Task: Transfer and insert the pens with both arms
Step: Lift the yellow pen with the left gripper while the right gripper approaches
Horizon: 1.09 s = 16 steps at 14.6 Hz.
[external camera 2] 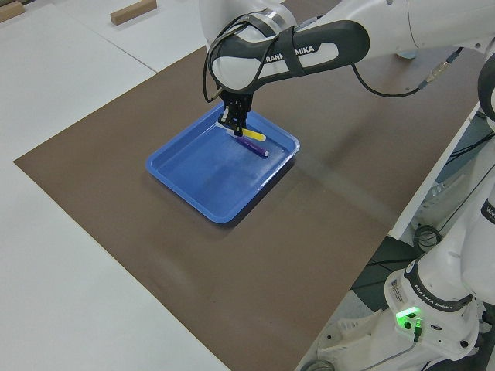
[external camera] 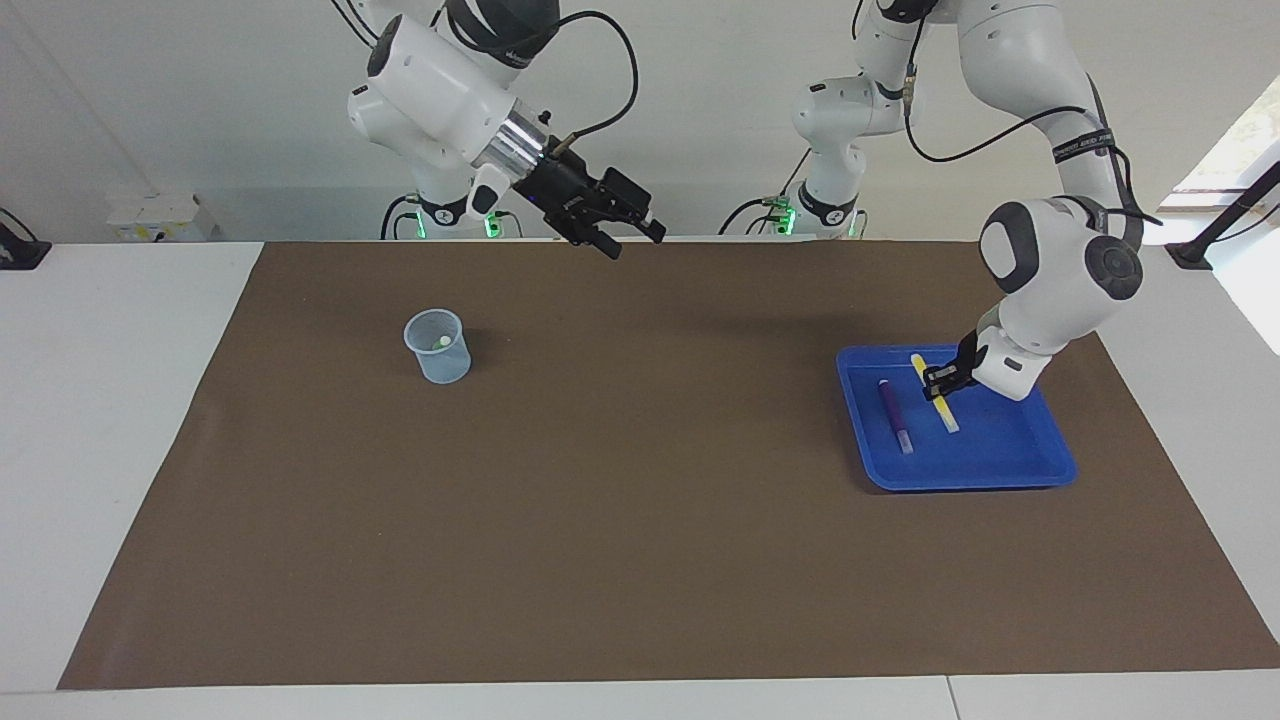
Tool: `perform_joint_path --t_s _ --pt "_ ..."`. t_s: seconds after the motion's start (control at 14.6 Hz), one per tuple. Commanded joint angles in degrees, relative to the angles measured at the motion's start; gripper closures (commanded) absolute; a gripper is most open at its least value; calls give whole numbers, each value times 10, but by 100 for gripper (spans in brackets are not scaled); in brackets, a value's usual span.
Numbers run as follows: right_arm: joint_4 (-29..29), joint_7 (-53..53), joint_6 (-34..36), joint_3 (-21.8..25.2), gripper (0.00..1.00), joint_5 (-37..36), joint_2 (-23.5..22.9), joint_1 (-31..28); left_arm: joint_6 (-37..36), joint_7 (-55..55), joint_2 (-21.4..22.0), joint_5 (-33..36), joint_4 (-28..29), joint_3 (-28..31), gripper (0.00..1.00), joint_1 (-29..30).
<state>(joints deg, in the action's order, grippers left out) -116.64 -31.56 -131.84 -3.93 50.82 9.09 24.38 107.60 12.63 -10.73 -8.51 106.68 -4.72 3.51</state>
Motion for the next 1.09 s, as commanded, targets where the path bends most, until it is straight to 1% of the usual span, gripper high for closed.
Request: perform_joint_path --t_s 0.0,0.21,0.34,0.41,0.48,0.68,0.89,1.03 --pt "7 -20 -18 2 0 11 -6 19 -81 140 30 -61 -31 1 100 -31" --pt "6 -64 -27 2 0 11 -6 22 -127 313 73 -134 -29 1 100 -64" --pt "6 -93 -38 1 0 11 -8 31 -131 390 105 -177 -24 1 100 -89" --pt "6 -93 -54 0 0 10 -8 48 -134 444 122 -207 -22 1 100 -96" --pt "4 -89 -73 0 0 9 -8 55 -134 492 133 -229 -18 1 100 -107" --pt "4 -90 -81 -1 0 6 -9 83 -128 602 150 -294 -3 1 100 -136" --pt "5 -78 -71 -1 0 3 -9 88 -104 664 167 -358 31 1 100 -148" --pt "7 -63 -71 -1 2 3 -9 93 -90 685 181 -367 55 0 100 -156"
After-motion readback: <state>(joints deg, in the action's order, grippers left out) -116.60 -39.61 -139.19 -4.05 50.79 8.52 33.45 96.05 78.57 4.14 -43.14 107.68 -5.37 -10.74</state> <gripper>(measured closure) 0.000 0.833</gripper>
